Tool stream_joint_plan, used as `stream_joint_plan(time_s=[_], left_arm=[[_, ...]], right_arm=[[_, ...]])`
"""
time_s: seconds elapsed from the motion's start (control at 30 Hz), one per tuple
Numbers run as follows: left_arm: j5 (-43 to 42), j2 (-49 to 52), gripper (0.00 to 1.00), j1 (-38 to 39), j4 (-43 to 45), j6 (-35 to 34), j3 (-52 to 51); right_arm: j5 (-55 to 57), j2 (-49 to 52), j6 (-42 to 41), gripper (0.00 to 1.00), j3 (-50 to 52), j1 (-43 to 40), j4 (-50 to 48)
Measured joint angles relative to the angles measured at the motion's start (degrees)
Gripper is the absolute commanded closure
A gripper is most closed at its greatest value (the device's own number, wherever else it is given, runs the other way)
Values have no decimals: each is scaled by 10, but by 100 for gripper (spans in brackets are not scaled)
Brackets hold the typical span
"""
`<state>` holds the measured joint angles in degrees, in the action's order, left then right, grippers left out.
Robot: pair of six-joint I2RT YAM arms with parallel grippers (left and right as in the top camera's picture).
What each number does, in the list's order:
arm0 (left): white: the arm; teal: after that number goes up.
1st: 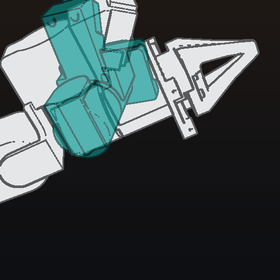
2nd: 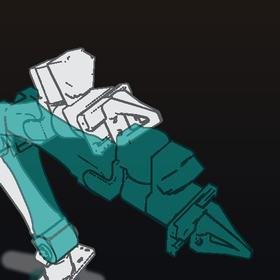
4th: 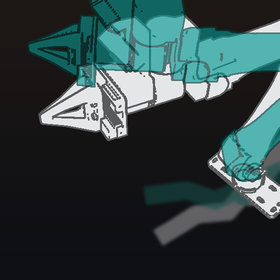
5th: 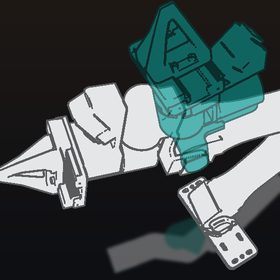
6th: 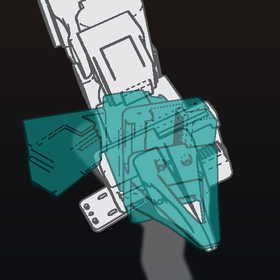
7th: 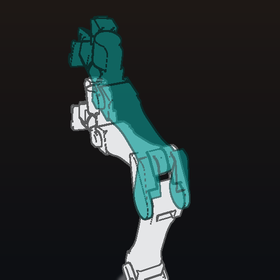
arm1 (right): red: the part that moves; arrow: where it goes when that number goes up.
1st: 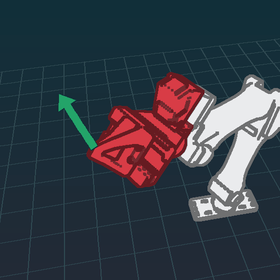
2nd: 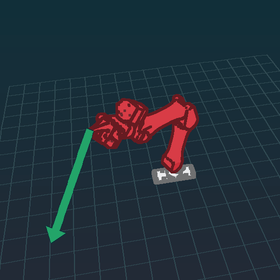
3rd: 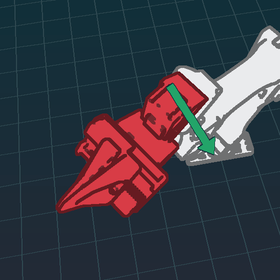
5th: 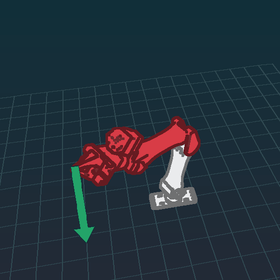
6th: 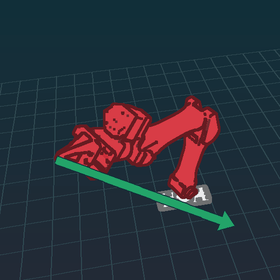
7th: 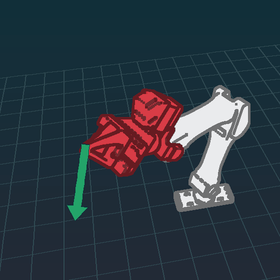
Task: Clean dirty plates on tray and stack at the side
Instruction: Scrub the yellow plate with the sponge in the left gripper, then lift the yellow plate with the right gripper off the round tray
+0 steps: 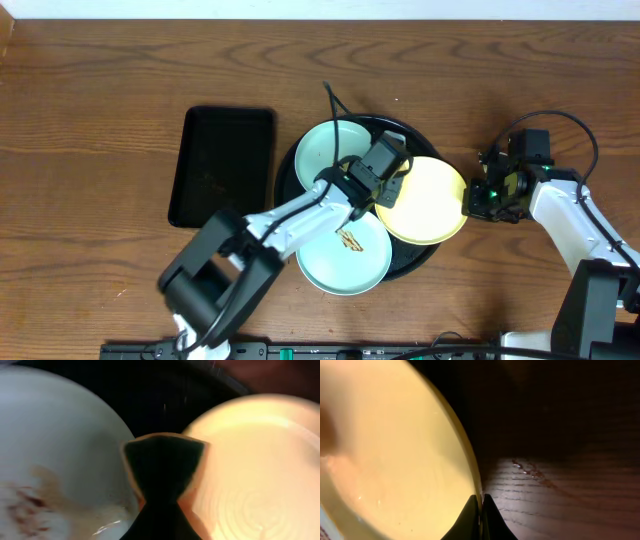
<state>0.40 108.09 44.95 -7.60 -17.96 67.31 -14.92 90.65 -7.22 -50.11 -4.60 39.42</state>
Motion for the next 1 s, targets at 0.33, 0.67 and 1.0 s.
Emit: stream_joint_plan(time_s=[0.33,0.67,1.0], left_arm=[[0,-76,92,-27,-108,0,0],[5,-154,93,-144,-199,0,-1],[13,-202,93,-244,-266,0,-1]], right_arm=[[9,0,0,78,0,0,2],[7,0,0,67,0,0,5],[3,0,1,75,0,10,3]])
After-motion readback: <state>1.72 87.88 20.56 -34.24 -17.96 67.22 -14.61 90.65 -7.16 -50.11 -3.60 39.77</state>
